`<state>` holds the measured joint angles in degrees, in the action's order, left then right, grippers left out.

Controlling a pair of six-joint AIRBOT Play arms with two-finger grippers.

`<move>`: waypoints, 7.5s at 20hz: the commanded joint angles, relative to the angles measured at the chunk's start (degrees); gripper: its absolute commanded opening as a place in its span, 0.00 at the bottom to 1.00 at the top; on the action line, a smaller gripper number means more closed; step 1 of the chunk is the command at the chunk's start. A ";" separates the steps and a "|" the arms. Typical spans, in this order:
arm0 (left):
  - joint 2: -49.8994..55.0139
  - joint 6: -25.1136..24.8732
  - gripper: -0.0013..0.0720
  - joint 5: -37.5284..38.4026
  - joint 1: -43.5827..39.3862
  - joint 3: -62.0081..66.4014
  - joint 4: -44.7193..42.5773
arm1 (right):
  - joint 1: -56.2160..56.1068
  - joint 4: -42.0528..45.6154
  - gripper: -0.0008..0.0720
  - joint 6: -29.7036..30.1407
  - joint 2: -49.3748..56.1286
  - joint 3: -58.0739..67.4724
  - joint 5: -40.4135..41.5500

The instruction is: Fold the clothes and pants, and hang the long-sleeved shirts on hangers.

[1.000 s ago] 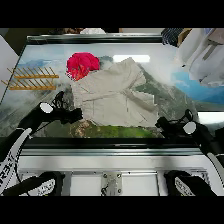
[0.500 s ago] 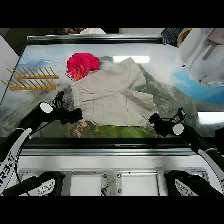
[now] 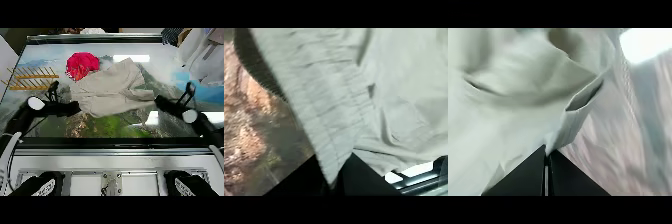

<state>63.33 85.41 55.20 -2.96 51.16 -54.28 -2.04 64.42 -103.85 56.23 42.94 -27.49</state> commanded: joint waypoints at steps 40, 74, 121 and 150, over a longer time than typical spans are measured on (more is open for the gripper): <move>34.14 11.67 0.04 -3.48 -0.26 37.75 -14.71 | -3.65 6.14 0.02 10.23 40.30 60.59 -16.48; 34.18 -5.14 0.04 32.06 9.73 37.81 -1.64 | -19.12 19.10 0.02 -3.30 -10.29 6.78 -37.16; 3.76 -2.97 0.04 11.61 -14.78 7.04 -8.63 | 11.69 -35.93 1.00 43.08 25.11 -9.44 -30.62; 3.76 0.55 0.04 11.63 -14.78 7.02 -8.61 | 32.70 18.18 0.01 5.33 17.70 31.47 -14.67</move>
<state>67.13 85.93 66.85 -17.69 58.19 -62.87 27.22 63.29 -82.78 77.12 74.48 -44.05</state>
